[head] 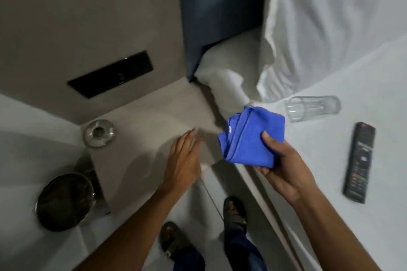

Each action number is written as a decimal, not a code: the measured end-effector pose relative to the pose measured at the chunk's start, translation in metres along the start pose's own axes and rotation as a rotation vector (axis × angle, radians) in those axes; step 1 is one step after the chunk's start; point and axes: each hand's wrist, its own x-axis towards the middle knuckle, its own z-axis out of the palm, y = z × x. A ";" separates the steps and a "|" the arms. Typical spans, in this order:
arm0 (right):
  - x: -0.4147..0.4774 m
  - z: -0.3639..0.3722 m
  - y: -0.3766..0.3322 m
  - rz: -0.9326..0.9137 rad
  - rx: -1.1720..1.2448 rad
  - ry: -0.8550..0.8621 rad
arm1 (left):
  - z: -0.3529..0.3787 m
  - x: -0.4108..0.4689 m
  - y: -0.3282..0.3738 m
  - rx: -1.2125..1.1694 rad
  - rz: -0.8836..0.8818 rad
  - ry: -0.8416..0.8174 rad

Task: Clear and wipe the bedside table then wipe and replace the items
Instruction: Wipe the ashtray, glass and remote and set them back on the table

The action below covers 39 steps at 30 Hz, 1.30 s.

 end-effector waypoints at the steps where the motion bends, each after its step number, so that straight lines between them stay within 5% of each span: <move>1: -0.007 -0.009 -0.018 -0.061 -0.048 0.040 | 0.002 0.017 0.027 -0.047 0.050 0.031; 5: -0.031 -0.049 -0.072 -0.415 -0.461 0.482 | 0.014 0.087 0.131 -0.156 0.263 0.194; 8: -0.042 -0.075 -0.092 -0.567 -0.740 0.742 | 0.034 0.134 0.198 -0.096 0.413 0.159; 12: -0.041 -0.107 -0.102 -0.526 -0.733 0.807 | 0.065 0.186 0.247 0.263 0.344 -0.247; 14: -0.037 -0.117 -0.103 -0.517 -0.710 0.797 | 0.077 0.199 0.246 0.333 0.271 -0.316; 18: -0.026 -0.120 -0.098 -0.509 -0.701 0.794 | 0.077 0.185 0.230 -0.019 0.067 -0.277; 23: -0.010 -0.094 -0.078 -0.539 -0.741 0.578 | 0.036 0.128 0.198 -0.934 -0.538 -0.290; 26: 0.001 -0.058 -0.059 -0.509 -0.786 0.349 | 0.012 0.100 0.169 -1.260 -0.665 -0.304; 31: 0.011 0.000 -0.026 -0.460 -0.802 0.149 | -0.037 0.063 0.119 -1.295 -0.729 -0.180; 35: -0.010 0.035 0.029 -0.502 -1.048 -0.041 | -0.073 0.044 0.076 -1.411 -0.843 -0.008; 39: -0.038 0.051 0.076 -0.505 -1.072 -0.144 | -0.100 0.016 0.048 -1.339 -0.832 -0.017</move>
